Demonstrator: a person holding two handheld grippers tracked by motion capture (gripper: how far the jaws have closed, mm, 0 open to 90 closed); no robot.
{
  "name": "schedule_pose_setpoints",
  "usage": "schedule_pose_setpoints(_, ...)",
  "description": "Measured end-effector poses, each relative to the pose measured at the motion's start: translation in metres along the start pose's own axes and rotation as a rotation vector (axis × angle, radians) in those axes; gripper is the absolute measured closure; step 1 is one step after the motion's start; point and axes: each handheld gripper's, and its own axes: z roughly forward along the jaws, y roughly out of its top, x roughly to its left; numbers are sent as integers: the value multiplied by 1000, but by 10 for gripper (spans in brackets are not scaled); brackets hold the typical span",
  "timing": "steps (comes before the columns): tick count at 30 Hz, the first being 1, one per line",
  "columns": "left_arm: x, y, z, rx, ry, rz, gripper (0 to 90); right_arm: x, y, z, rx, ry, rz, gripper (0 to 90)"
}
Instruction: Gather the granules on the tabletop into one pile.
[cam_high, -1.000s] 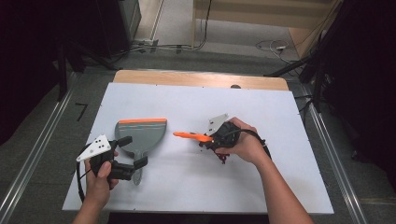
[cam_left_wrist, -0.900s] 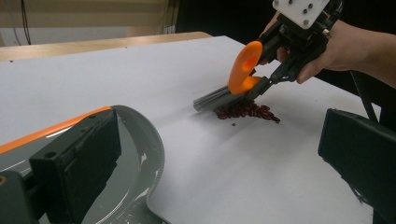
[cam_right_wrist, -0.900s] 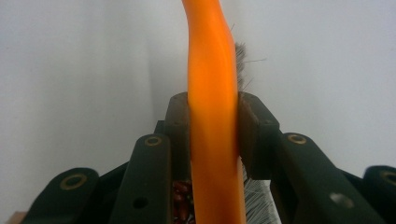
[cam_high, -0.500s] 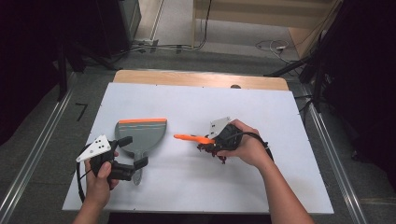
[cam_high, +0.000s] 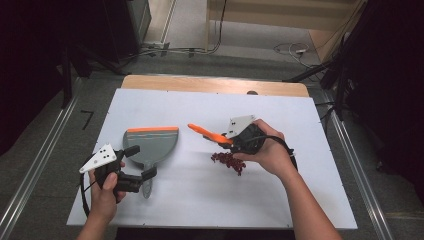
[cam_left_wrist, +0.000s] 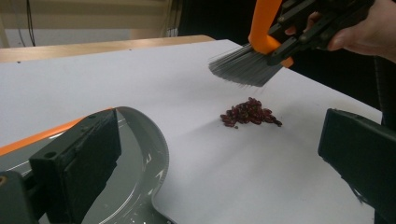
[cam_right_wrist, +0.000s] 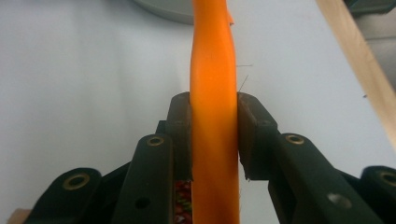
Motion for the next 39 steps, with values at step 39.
schedule_pose_setpoints(39, 0, -1, -1, 6, 15, 8, 0, -21, -22, 10, 61, 276, 345, 687)
